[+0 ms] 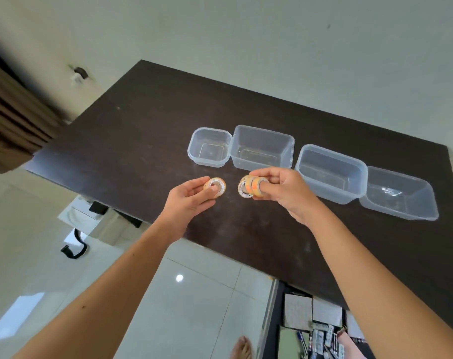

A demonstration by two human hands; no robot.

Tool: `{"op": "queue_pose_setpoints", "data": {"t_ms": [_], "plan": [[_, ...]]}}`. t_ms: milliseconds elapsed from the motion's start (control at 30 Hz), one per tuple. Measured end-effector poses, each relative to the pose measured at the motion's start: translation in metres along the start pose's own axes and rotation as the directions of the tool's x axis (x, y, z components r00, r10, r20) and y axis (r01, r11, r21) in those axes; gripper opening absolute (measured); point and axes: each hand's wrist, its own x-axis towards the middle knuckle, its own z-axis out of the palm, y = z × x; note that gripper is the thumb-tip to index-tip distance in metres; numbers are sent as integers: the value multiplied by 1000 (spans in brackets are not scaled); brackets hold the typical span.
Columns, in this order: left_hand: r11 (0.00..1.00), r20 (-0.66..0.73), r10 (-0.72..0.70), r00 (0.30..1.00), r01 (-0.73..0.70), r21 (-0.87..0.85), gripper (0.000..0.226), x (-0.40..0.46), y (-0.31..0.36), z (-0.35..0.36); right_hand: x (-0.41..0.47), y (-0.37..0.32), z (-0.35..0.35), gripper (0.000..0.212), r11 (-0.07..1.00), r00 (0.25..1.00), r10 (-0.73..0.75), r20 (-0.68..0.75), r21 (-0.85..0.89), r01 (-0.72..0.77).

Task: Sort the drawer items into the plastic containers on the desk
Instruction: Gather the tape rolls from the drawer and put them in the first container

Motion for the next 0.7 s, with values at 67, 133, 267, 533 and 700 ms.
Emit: {"op": "queue_pose_setpoints", "data": {"t_ms": [67, 133, 267, 533, 700], "plan": [[1000, -10, 14, 1000, -14, 1, 62, 17, 13, -8, 21, -11, 6, 23, 1000, 1000, -7, 12, 1, 7], [1000, -10, 21, 1000, -21, 0, 57, 34, 26, -14, 41, -22, 12, 23, 1000, 1000, -11, 10, -6, 11], [999, -20, 31, 999, -31, 27, 55, 68, 50, -25, 81, -42, 27, 21, 997, 999, -34, -24, -65, 33], [987, -66, 66, 996, -55, 152, 59, 128, 83, -49, 162, -56, 53, 25, 944, 990, -125, -71, -315, 97], [969, -41, 74, 996, -62, 241, 58, 147, 86, -52, 185, -47, 59, 27, 940, 992, -100, -76, -334, 70]]}}
